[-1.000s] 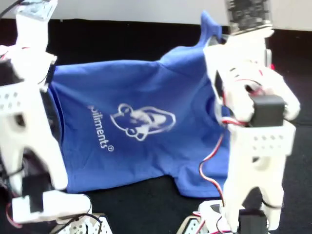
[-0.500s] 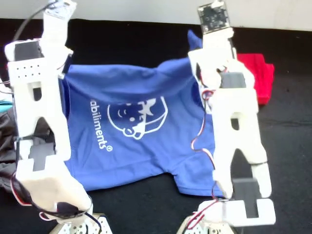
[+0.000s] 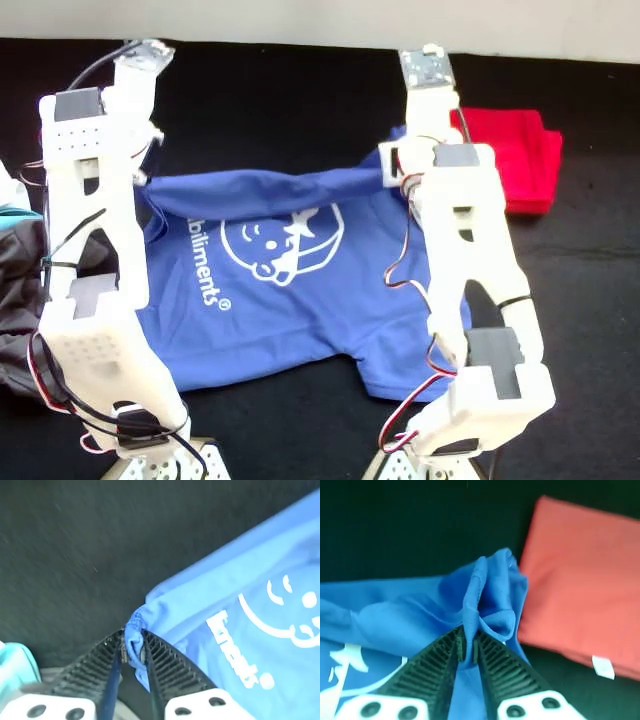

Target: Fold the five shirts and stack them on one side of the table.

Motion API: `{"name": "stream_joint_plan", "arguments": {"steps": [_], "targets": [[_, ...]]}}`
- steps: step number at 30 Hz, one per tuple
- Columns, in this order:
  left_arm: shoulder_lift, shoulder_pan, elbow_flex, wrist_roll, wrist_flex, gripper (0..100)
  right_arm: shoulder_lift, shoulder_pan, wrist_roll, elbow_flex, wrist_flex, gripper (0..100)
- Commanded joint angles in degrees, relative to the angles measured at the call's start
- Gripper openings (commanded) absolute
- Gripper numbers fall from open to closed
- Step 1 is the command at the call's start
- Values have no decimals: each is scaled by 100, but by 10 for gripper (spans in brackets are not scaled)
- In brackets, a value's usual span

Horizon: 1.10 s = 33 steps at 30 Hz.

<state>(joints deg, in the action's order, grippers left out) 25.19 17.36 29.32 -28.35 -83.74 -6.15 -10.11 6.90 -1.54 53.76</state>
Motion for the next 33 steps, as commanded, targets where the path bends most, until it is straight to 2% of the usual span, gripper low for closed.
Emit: {"name": "stream_joint_plan", "arguments": {"steps": [1, 9, 14, 19, 24, 29, 33], "targets": [[-57, -48, -13, -255, -668, 10, 136, -13, -44, 110, 813, 5], [-1024, 84, -163, -1020, -1705, 10, 1191, -4, -44, -22, 2299, 5], [-1956, 110, -1543, -1363, -1705, 10, 1956, -13, 114, -927, 2554, 5], [-2967, 189, -3433, -1635, -1011, 10, 2993, -4, 519, -2299, 2457, 5], [-4127, 233, -5209, -2075, -554, 10, 3802, 409, 870, -3029, 2448, 5], [-5059, 295, -6519, -2558, 18, 10, 3987, 690, 1143, -3521, 2475, 5], [-5244, 356, -7125, -2611, 554, 10, 4004, 690, 1134, -3855, 2413, 5]]}}
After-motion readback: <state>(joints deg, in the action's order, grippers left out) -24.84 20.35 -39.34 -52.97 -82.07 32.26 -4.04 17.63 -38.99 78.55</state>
